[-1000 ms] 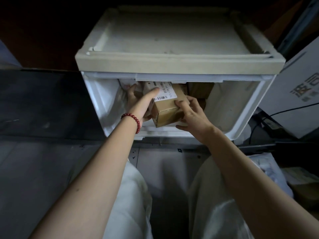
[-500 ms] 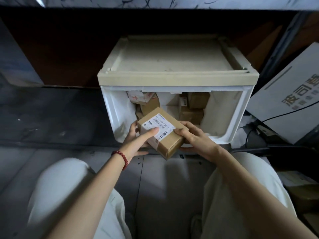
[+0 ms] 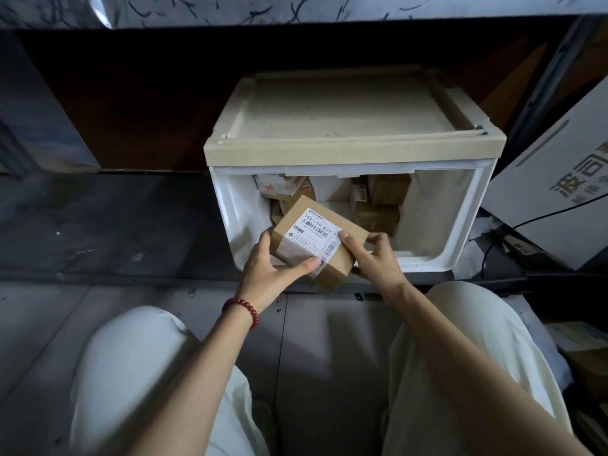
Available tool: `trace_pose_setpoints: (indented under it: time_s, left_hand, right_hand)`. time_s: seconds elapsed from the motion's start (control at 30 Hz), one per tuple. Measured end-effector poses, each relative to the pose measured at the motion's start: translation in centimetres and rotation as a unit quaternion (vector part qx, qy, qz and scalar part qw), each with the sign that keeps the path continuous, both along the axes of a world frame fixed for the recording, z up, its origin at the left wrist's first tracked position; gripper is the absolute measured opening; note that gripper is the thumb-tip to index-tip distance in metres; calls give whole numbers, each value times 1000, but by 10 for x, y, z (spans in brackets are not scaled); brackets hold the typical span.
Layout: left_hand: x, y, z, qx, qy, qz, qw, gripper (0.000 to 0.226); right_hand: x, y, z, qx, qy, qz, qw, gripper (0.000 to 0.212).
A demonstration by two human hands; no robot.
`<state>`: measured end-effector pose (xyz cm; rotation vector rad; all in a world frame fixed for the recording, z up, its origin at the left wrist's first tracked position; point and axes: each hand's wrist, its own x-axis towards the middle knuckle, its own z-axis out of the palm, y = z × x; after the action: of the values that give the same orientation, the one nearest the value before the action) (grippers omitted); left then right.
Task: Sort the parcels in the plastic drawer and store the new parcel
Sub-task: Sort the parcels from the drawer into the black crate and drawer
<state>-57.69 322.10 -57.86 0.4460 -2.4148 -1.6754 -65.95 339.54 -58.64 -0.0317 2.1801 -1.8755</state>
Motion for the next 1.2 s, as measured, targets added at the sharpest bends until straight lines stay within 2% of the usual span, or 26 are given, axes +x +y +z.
trace_pose_setpoints:
  time_s: [0.1,0.2,0.33,0.4,0.5,0.7,0.87,0.93,1.07,1.2]
  left_hand:
    - [-1,-1,-4,-14,9,19,1000,94]
    - [-5,0,-6,-12,15,42,999,91]
    - [-11,0,-8,-13,10,49,999,87]
    - [-12,1,-9,-17,11,55,998,77]
    - [-13,5,-8,-22,14,76,997,51]
    - [-15,2,-12,-5,19,137,990,38]
    - [-20,-1,-16,-19,26,125,992,17]
    - [-21,0,-15,-20,30,120,992,19]
    - [-23,2,-15,-3,30,116,993,21]
    - [-24,3,-14,-2,37,100,994,30]
  right_hand:
    - [-1,1,3,-33,28,-19,999,49]
    - [-3,3,5,-93,8,7,996,51]
    - [-4,2,5,-92,3,-7,996,56]
    - [-4,2,7,-109,-8,-27,994,47]
    - [-4,4,9,-117,-25,-24,993,39]
    - [-8,6,6,-86,-18,-15,996,36]
    - [-10,6,4,-57,-25,7,998,42]
    - [-10,5,3,-52,-39,16,998,46]
    - [-11,3,1,-46,-70,9,996,37]
    - [-11,2,0,-48,-81,-5,996,40]
